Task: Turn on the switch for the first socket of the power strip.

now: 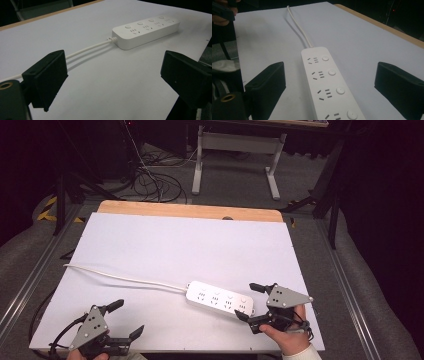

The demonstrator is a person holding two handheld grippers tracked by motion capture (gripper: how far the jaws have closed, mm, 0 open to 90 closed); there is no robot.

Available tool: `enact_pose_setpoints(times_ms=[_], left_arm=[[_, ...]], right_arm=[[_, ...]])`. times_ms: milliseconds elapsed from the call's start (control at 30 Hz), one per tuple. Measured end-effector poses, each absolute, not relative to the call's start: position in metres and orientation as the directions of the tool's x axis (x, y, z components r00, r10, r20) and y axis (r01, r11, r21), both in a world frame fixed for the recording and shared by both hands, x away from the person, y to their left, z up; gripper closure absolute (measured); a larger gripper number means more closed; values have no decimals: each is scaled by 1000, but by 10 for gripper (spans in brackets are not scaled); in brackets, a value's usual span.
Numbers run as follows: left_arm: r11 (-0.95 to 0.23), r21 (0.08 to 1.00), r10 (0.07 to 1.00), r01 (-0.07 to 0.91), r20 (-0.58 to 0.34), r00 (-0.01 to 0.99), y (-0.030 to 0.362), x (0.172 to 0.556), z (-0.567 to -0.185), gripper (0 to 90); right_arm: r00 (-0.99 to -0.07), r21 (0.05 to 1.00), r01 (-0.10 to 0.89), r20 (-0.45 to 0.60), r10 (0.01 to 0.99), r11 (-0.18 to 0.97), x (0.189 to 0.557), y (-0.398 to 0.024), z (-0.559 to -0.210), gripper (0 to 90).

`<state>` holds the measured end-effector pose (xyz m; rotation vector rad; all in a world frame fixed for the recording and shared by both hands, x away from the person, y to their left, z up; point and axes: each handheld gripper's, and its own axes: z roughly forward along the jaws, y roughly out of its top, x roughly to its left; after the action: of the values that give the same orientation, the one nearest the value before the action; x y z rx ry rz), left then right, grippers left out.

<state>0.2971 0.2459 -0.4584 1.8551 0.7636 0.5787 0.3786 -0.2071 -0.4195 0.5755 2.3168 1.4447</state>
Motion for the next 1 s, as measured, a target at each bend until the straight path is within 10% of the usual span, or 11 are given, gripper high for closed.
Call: enact_pose_setpoints(times_ms=[1000], left_arm=[[-299,921,721,248,48,692,245,297,-459,79]], right_arm=[[-883,894,121,-101,459,431,402,-176,-394,104]])
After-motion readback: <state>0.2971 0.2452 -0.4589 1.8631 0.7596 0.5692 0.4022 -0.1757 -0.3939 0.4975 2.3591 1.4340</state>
